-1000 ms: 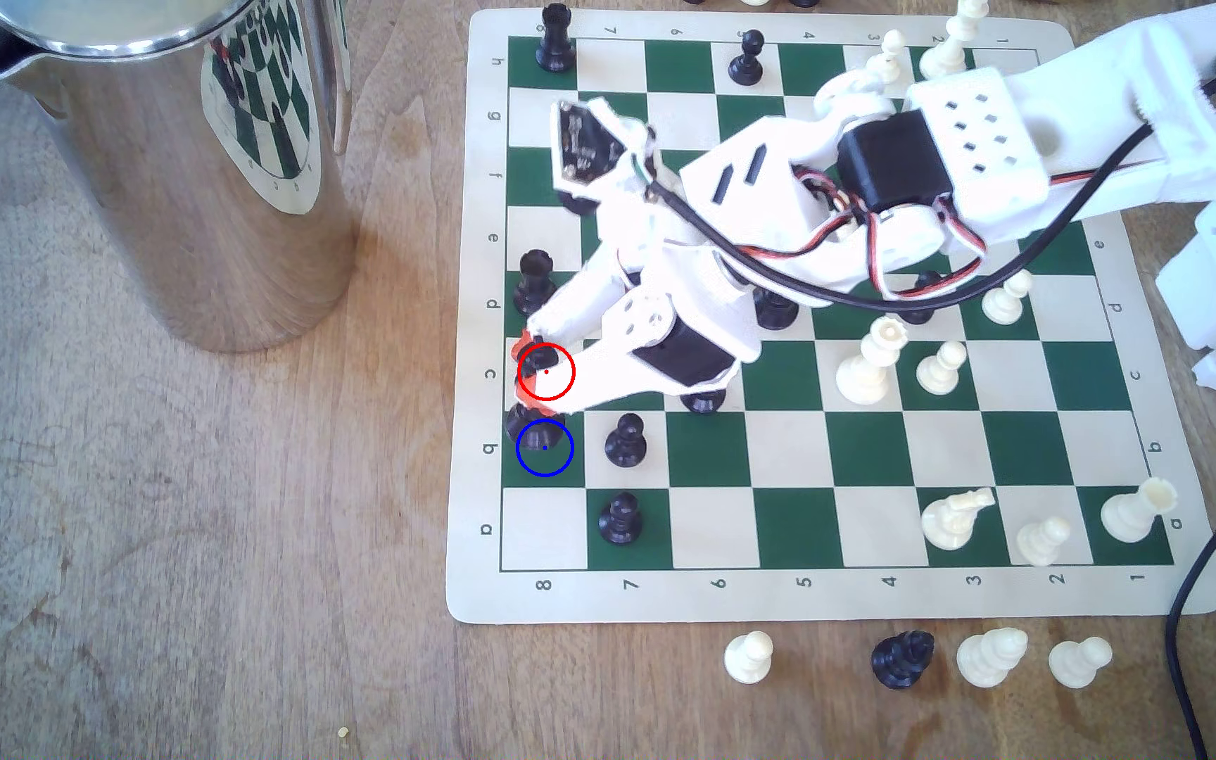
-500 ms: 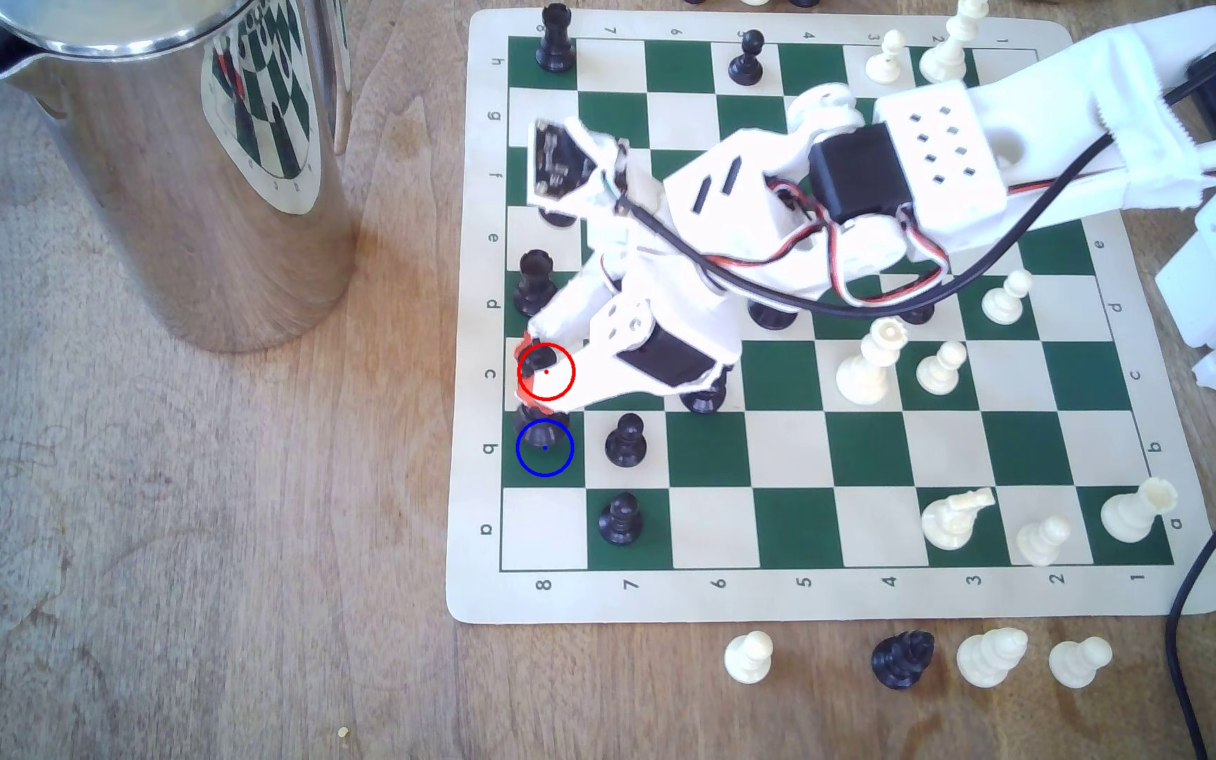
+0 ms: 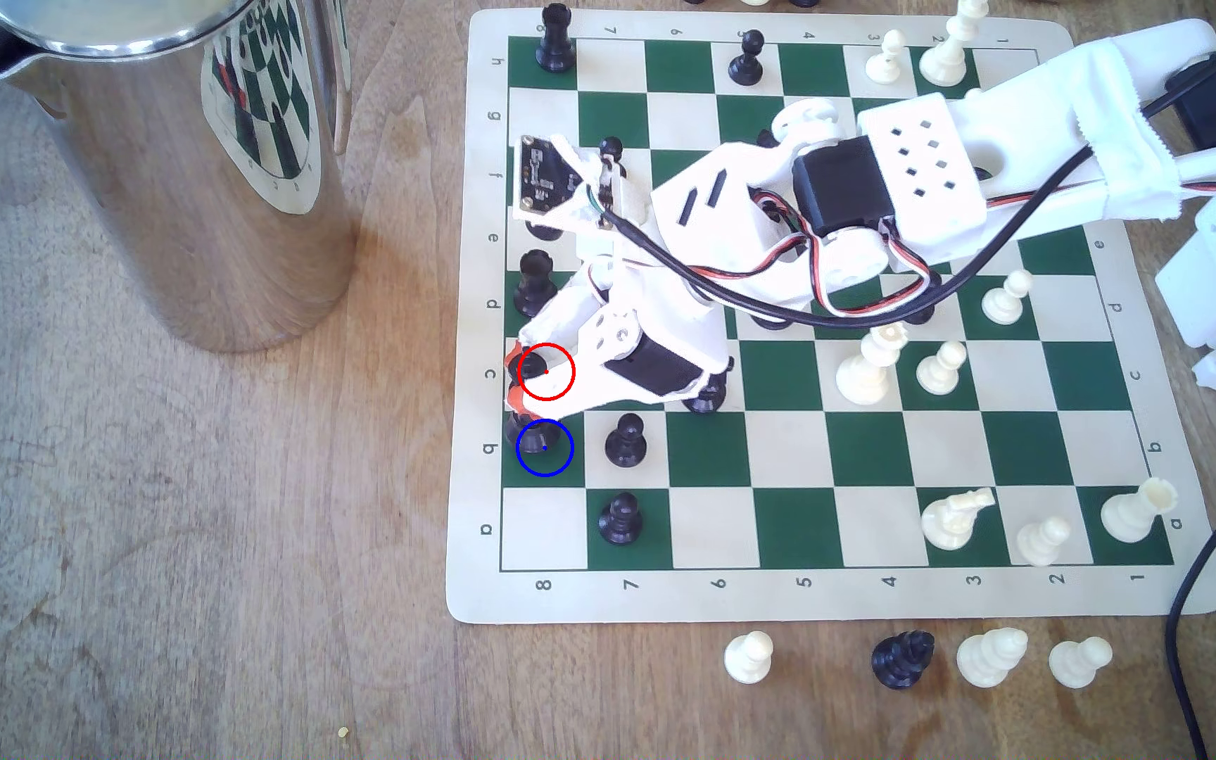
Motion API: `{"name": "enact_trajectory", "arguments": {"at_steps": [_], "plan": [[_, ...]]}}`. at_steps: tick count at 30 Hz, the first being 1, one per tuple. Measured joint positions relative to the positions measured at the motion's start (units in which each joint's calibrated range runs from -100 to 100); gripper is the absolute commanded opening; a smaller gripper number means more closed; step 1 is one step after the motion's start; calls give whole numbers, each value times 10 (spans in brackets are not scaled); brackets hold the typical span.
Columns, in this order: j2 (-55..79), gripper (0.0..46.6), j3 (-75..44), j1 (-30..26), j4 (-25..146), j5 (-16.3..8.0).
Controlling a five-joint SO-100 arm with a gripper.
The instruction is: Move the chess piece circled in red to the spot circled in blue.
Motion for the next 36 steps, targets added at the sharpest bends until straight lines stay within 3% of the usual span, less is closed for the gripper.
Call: {"name": "enact_trajectory", "arguments": {"at_steps": [15, 21, 36], "plan": [[12, 8, 0, -7, 7, 0], [12, 104, 0, -8, 14, 0], [13, 136, -1, -9, 56, 0]]}}
